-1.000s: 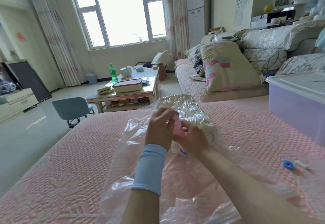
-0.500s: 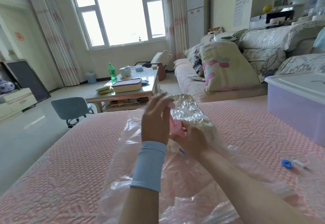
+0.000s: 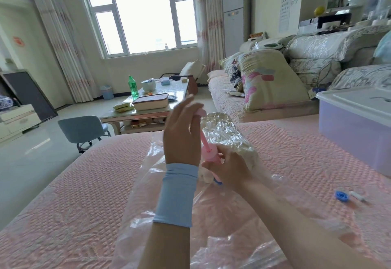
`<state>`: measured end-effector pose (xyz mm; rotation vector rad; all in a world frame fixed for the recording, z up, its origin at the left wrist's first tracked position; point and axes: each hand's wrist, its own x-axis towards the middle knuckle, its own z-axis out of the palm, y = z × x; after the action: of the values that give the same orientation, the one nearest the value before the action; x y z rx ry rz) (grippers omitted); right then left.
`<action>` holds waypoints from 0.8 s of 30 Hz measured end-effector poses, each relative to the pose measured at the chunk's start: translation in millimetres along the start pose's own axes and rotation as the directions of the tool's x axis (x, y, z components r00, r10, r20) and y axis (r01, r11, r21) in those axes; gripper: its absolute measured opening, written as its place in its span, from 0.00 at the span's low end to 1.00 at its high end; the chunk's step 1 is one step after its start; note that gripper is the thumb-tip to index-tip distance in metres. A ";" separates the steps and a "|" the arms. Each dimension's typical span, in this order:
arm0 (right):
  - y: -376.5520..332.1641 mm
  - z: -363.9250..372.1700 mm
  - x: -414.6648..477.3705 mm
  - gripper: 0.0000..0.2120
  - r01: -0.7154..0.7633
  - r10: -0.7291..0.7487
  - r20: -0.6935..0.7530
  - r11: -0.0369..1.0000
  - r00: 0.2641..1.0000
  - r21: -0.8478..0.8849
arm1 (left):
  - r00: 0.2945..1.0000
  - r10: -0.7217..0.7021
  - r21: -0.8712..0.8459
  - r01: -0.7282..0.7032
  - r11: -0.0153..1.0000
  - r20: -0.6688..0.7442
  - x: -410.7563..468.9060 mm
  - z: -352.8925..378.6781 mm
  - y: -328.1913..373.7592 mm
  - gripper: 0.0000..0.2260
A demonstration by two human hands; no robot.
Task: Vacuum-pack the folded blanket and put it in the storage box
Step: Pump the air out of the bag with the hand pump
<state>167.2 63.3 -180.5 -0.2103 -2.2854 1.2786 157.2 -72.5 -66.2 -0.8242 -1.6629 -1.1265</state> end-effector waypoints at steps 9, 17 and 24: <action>1.2 -2.0 1.5 0.19 0.011 -0.011 -0.019 1.000 1.000 0.023 | 0.952 -0.098 0.032 0.093 0.995 0.290 -15.0 3.0 0.0 0.06; -2.2 1.5 -0.2 0.24 0.011 -0.011 -0.001 1.000 1.000 -0.005 | 0.995 -0.070 0.008 0.069 0.998 0.073 -8.2 3.3 -2.4 0.07; -1.3 -2.1 -0.3 0.18 0.014 -0.014 -0.030 1.000 0.999 -0.001 | 0.924 -0.148 0.060 0.135 0.989 0.354 -16.8 5.8 -1.9 0.06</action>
<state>168.6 64.0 -178.7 -0.2125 -2.2579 1.2599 159.3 -68.2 -83.4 -0.9416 -2.0664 -1.0875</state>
